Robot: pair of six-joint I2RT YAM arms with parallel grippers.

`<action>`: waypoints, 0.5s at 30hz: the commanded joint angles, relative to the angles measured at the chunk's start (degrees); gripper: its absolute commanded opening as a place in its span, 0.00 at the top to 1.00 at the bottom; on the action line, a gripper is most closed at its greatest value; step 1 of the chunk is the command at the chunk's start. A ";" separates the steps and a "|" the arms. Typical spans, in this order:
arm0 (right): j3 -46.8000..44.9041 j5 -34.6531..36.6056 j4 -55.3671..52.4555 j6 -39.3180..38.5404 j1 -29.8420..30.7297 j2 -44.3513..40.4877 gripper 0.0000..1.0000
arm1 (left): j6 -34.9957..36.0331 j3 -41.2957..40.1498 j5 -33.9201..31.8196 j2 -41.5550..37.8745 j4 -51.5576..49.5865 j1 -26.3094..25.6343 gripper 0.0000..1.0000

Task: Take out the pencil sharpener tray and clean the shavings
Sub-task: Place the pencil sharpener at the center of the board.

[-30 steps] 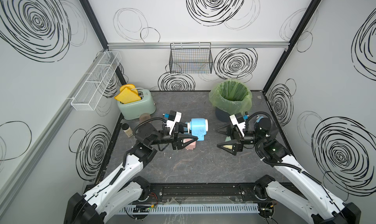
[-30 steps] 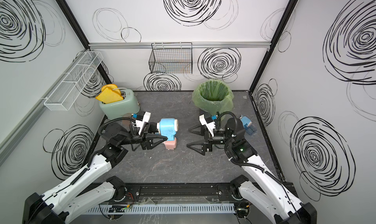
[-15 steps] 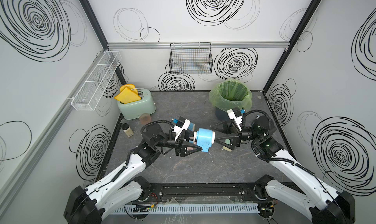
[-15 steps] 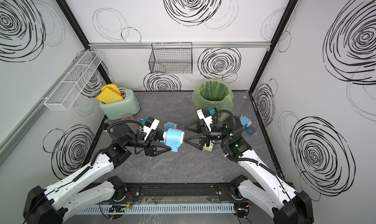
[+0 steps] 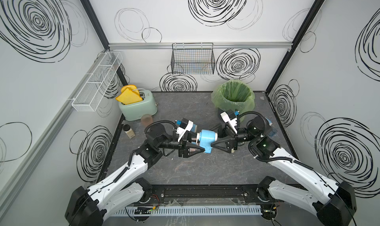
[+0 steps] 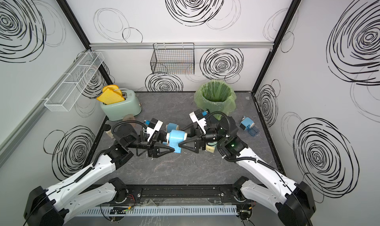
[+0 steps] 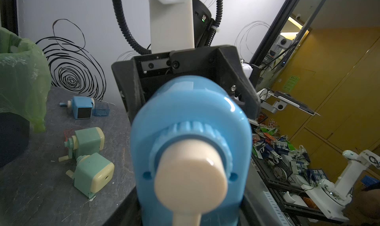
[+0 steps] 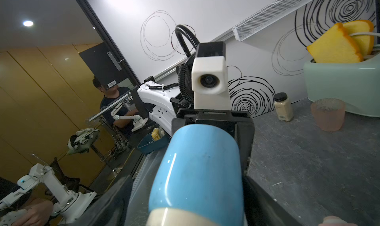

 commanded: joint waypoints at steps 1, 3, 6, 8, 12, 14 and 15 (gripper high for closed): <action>2.24 1.11 2.04 0.28 0.82 0.19 0.23 | 1.10 2.08 -0.57 0.17 2.13 -0.24 0.65; 2.33 1.20 1.44 -0.02 0.97 0.58 0.32 | 1.10 1.99 -0.82 -0.12 1.97 -0.19 0.66; 2.24 1.59 0.43 -0.37 1.01 0.89 0.43 | 1.10 2.13 -1.33 -0.50 1.03 -0.10 0.64; 2.20 2.85 -1.23 -1.64 1.01 0.87 0.48 | 2.68 2.13 -2.17 -0.67 0.02 -0.02 0.59; 1.57 8.00 -6.89 -7.25 0.92 -0.36 0.50 | 2.59 1.99 -4.81 -1.25 -2.05 1.11 0.26; 0.63 11.78 -9.18 -10.30 0.92 -1.21 0.52 | 2.07 1.83 -6.52 -1.94 -3.37 2.89 0.05; 0.20 13.70 -10.02 -11.32 0.92 -1.50 0.52 | 2.13 1.96 -7.91 -2.29 -4.88 3.86 0.02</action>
